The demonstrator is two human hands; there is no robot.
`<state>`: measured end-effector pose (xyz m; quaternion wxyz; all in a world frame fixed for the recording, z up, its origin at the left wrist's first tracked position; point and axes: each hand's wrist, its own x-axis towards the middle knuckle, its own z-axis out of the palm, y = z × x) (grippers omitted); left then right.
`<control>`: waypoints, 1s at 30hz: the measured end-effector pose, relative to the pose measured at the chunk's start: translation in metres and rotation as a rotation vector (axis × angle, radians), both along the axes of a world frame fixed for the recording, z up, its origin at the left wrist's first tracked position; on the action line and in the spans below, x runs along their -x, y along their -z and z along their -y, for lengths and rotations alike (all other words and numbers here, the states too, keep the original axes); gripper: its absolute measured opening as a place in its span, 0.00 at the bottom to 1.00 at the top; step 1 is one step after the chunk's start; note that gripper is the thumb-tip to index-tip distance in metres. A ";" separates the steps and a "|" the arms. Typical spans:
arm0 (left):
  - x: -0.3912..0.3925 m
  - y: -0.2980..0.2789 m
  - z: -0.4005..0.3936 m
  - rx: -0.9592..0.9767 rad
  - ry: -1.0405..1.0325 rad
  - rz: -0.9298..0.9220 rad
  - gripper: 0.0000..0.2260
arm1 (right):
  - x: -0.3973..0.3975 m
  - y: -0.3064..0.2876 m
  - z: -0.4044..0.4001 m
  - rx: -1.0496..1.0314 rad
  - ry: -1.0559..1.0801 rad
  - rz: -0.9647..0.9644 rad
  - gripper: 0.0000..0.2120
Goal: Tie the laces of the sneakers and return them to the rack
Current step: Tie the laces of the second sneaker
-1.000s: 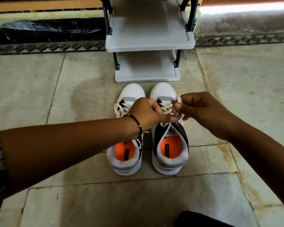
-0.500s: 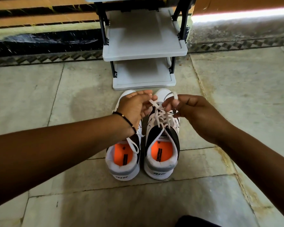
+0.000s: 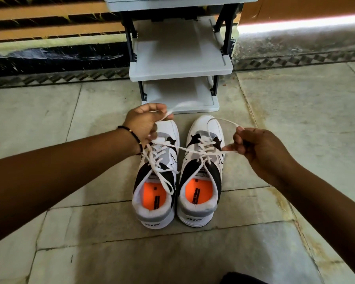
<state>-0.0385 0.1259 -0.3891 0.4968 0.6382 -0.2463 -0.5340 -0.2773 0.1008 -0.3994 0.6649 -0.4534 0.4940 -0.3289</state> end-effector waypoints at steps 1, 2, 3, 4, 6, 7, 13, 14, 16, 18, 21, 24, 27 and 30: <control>-0.005 0.001 0.000 -0.006 -0.015 0.063 0.08 | 0.004 0.002 0.001 -0.025 0.024 -0.022 0.18; -0.011 0.003 0.001 -0.007 -0.018 0.150 0.09 | 0.006 0.006 0.002 -0.048 0.033 -0.053 0.17; -0.017 0.007 0.000 -0.003 -0.006 0.262 0.10 | 0.007 0.009 0.003 -0.071 0.030 -0.097 0.17; -0.022 0.011 0.000 -0.007 0.032 0.397 0.10 | 0.008 0.012 0.003 -0.097 0.020 -0.151 0.16; -0.028 0.021 -0.002 -0.077 0.211 0.698 0.05 | 0.008 0.013 0.003 -0.143 -0.028 -0.294 0.13; -0.026 0.024 -0.004 -0.148 0.334 0.827 0.01 | 0.008 0.013 0.003 -0.157 -0.061 -0.368 0.11; 0.020 0.020 -0.024 0.205 0.823 1.338 0.18 | 0.004 0.003 -0.009 0.381 -0.206 -0.963 0.19; 0.028 0.019 -0.025 0.218 0.897 1.367 0.18 | 0.002 -0.002 -0.011 0.510 -0.228 -0.964 0.21; 0.037 0.024 -0.030 0.296 0.985 1.519 0.16 | -0.006 -0.009 -0.018 0.617 -0.354 -0.942 0.18; 0.043 0.024 -0.035 0.432 1.060 1.778 0.10 | -0.015 -0.010 -0.025 0.554 -0.567 -1.013 0.11; 0.041 0.026 -0.033 0.429 1.021 1.911 0.08 | -0.023 0.000 -0.028 0.532 -0.685 -1.128 0.11; 0.048 0.019 -0.033 0.216 1.076 1.708 0.08 | -0.022 0.004 -0.023 0.416 -0.605 -1.021 0.13; 0.054 0.026 -0.042 0.229 1.134 1.791 0.12 | -0.017 0.009 -0.020 0.357 -0.528 -0.923 0.08; 0.058 0.023 -0.047 0.356 1.130 1.976 0.08 | -0.012 0.018 -0.022 0.386 -0.430 -0.882 0.04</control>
